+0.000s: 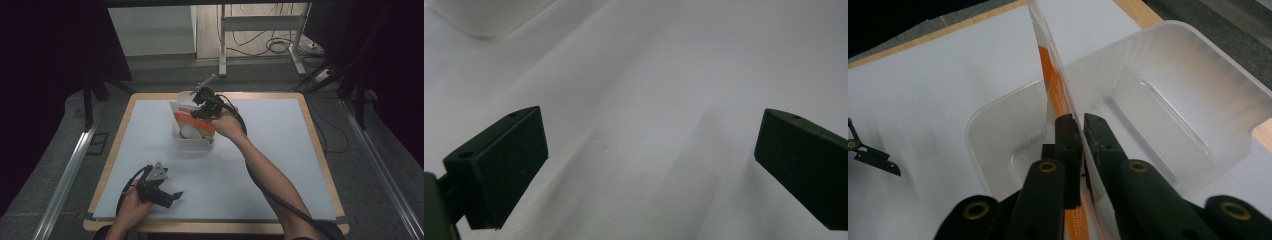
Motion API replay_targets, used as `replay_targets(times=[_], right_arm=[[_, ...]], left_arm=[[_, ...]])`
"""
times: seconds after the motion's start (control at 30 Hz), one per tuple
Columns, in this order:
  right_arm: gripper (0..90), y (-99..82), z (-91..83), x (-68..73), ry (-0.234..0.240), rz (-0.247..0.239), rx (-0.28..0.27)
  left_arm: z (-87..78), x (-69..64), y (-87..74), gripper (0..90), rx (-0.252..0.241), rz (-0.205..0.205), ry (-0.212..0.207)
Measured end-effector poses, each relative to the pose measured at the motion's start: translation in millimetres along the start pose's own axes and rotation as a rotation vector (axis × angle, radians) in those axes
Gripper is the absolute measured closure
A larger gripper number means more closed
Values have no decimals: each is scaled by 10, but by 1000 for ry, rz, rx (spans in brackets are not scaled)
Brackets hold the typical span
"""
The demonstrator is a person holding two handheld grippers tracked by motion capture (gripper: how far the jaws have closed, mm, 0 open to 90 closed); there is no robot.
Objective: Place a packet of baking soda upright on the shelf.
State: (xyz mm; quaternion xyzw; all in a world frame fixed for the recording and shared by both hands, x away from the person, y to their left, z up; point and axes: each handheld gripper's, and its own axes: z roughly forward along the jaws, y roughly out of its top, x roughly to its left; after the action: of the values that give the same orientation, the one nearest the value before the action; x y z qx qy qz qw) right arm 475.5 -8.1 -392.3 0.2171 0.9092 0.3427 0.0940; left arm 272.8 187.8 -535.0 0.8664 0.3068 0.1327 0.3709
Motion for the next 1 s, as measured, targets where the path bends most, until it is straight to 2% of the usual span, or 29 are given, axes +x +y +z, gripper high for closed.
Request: replay_targets(times=[0.1, 0.13, 0.27, 0.3, 0.33, 0.5, 0.53, 0.7, 0.83, 1.0], right_arm=[[715, -4, -32, 7, -10, 3, -15], [715, -4, -32, 7, -10, 3, -15], [484, -1, -62, 35, -39, -24, -18], [397, -2, -77, 44, -51, -25, -20], [397, -2, -77, 44, -51, -25, -20], [243, -25, -123, 58, -79, -35, -34], [174, -48, -159, 58, -92, -36, -41], [121, -100, -232, 53, -98, -13, -45], [69, -216, -361, 37, -93, 2, -67], [18, -337, -464, 24, -75, -6, -76]], left_arm=[[3, -1, 0, 9, 2, 3, 2], [3, -1, 0, 9, 2, 3, 2], [4, 1, 0, 9, 2, 4, 3], [3, 1, 0, 9, 3, 4, 3], [3, 1, 1, 9, 3, 4, 3], [5, 0, 0, 9, 3, 7, 3], [4, 0, -1, 9, 3, 6, 4], [6, -4, 0, 9, 5, 6, 4], [6, -2, -1, 9, 4, 5, 5], [11, -9, 1, 9, 3, 2, 5]])
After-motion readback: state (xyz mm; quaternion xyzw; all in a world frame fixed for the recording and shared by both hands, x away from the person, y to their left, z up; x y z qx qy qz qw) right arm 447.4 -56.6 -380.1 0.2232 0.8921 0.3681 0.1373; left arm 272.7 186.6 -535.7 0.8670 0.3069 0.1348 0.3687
